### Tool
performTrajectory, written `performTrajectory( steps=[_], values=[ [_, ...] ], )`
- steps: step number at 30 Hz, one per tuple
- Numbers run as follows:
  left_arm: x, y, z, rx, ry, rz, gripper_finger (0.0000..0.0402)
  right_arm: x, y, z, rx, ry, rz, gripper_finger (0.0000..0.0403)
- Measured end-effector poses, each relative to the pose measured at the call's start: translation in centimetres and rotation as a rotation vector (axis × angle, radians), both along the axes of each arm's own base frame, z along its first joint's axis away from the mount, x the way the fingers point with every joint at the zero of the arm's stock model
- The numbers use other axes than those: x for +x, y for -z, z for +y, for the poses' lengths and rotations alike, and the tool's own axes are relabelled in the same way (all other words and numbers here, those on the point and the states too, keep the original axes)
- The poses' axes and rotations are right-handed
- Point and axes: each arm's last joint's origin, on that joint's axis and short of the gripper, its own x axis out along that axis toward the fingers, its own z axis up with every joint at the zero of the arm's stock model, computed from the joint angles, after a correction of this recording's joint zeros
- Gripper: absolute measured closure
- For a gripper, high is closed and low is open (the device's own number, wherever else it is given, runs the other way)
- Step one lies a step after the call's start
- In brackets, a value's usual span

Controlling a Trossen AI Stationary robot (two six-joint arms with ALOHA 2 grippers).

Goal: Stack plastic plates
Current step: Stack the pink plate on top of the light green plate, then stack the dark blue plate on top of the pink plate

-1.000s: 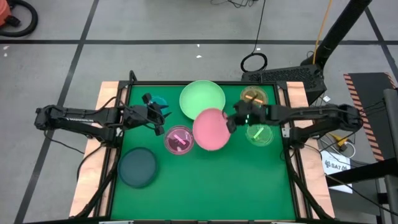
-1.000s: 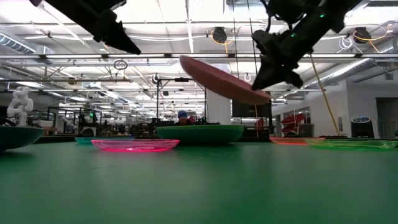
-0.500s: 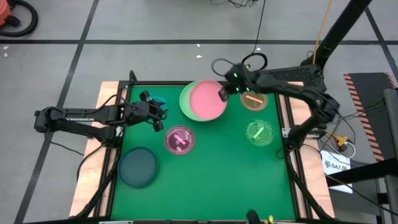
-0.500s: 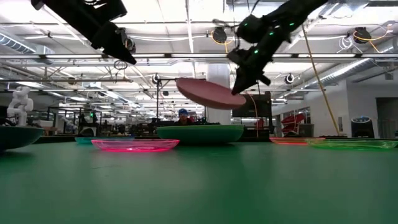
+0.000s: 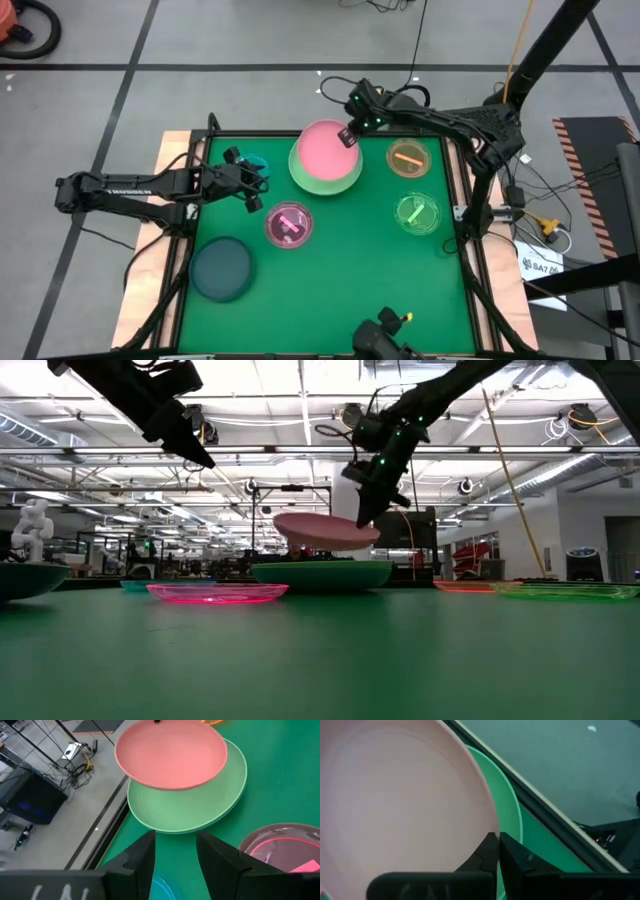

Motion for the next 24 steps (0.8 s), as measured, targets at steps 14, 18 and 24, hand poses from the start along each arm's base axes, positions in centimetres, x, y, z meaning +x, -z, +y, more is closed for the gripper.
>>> performTrajectory(
  steps=[14,18,24],
  values=[
    [0.0,0.0,0.0,-0.020,-0.015,-0.016,0.0252,1.5,3.8,-1.3,0.013,0.003,0.029,0.0371],
    [0.0,0.0,0.0,-0.042,-0.033,-0.034,0.0252,1.5,3.8,-1.3,0.004,-0.002,0.026,0.0346],
    [-0.1,0.2,0.0,-0.093,-0.073,-0.047,0.0252,1.5,3.2,-1.0,-0.019,-0.034,0.026,0.0311]
  ],
)
